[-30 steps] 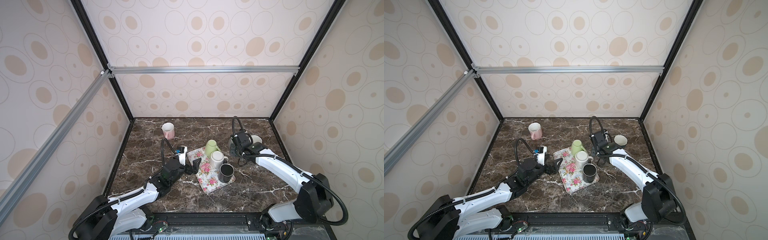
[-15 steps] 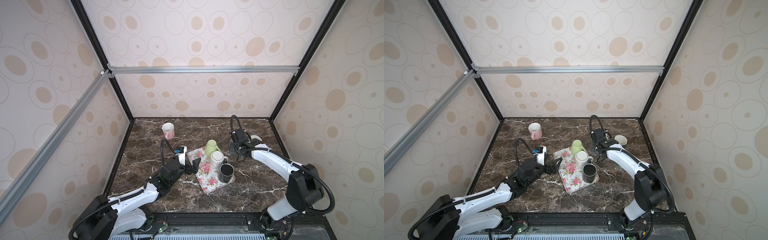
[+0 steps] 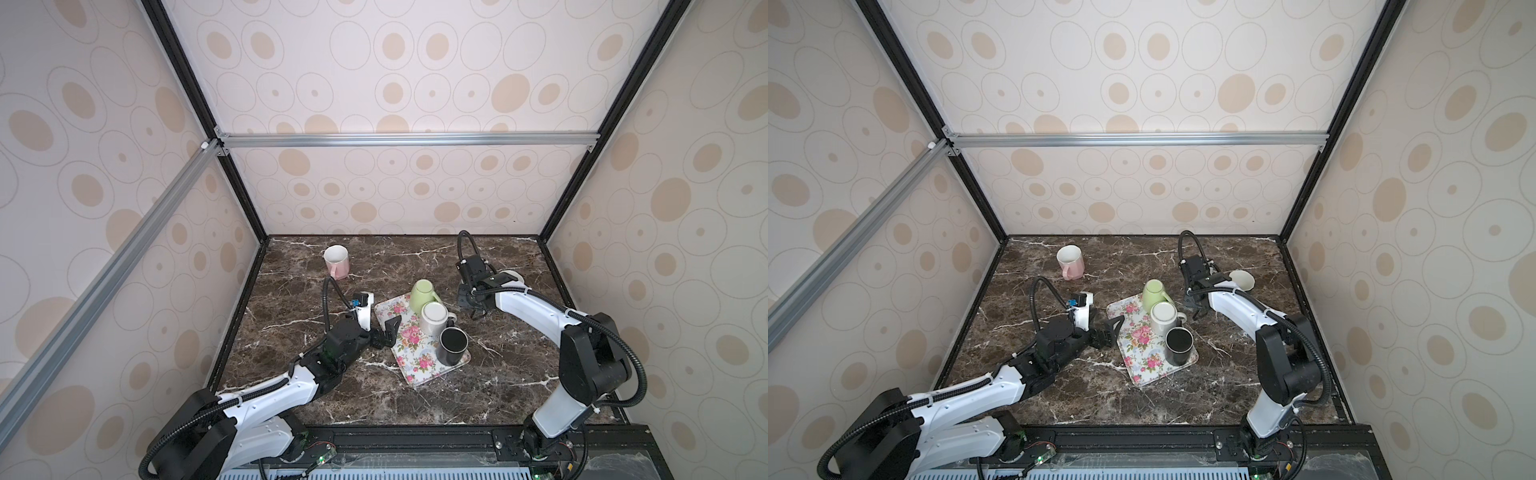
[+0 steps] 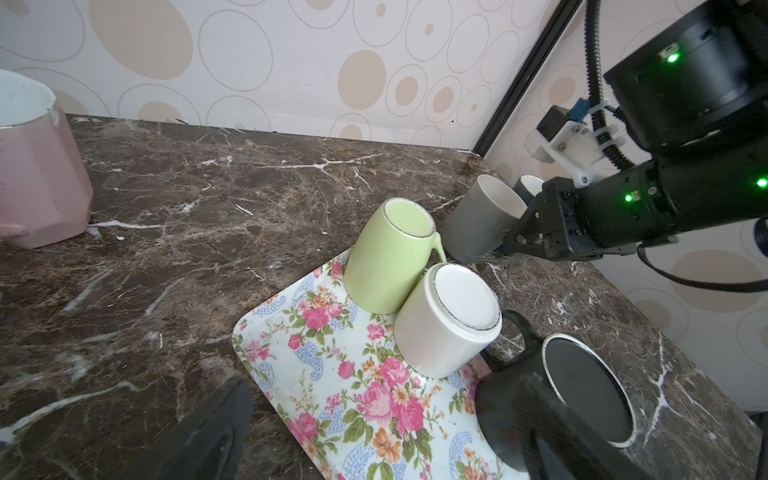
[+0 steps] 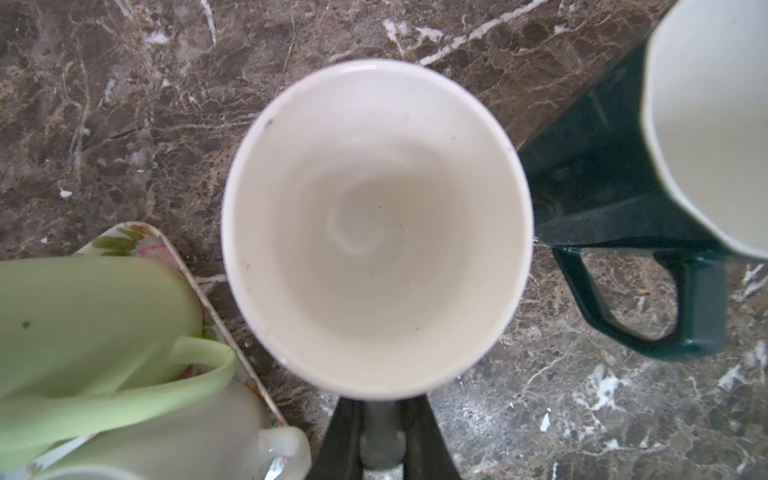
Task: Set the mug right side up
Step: 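Carry the upright grey mug with the right gripper beside the teal mug, then lower the grey mug onto the table and open the right gripper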
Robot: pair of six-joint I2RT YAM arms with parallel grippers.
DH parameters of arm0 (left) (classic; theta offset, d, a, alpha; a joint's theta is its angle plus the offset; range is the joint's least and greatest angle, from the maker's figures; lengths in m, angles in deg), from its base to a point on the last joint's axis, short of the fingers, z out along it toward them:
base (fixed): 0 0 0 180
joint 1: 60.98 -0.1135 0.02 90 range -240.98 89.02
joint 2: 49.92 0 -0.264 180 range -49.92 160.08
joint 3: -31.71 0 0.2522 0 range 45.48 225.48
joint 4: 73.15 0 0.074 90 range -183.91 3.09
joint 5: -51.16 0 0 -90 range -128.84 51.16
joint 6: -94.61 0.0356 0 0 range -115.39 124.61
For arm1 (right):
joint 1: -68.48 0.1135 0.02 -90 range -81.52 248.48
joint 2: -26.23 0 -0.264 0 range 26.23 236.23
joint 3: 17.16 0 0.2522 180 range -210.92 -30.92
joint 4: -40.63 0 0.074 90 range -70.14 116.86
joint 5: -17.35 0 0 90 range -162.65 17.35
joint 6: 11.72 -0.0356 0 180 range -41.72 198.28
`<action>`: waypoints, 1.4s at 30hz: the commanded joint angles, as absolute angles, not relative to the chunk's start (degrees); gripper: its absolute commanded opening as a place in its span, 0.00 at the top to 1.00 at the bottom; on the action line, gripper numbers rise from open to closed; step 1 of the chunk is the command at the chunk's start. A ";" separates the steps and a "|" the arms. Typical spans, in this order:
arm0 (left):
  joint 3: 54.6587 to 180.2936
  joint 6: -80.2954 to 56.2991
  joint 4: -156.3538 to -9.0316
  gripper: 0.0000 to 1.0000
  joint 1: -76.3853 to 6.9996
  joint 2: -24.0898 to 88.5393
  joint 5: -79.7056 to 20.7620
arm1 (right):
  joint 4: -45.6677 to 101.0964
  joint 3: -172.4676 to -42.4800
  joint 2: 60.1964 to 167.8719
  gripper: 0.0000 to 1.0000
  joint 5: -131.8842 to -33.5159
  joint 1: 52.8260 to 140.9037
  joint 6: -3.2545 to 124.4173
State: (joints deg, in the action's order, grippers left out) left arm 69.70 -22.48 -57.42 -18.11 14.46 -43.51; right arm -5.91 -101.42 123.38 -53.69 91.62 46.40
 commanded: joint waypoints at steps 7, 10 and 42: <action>70.00 -21.58 -56.59 0.02 -17.83 14.62 -45.13 | -7.15 -103.97 125.51 1.00 -51.64 89.82 46.11; 70.00 -21.58 -56.63 0.02 -17.82 14.68 -45.17 | -7.56 -104.13 126.12 1.00 -52.18 89.47 46.11; 69.97 -21.58 -56.62 0.02 -17.80 14.95 -45.26 | -6.68 -103.69 123.51 0.39 -57.13 88.64 46.29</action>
State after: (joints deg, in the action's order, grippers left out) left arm 69.70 -22.48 -57.42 -18.11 14.79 -44.54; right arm -6.37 -103.50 125.98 -56.62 88.97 46.32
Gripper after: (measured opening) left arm 0.982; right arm 0.607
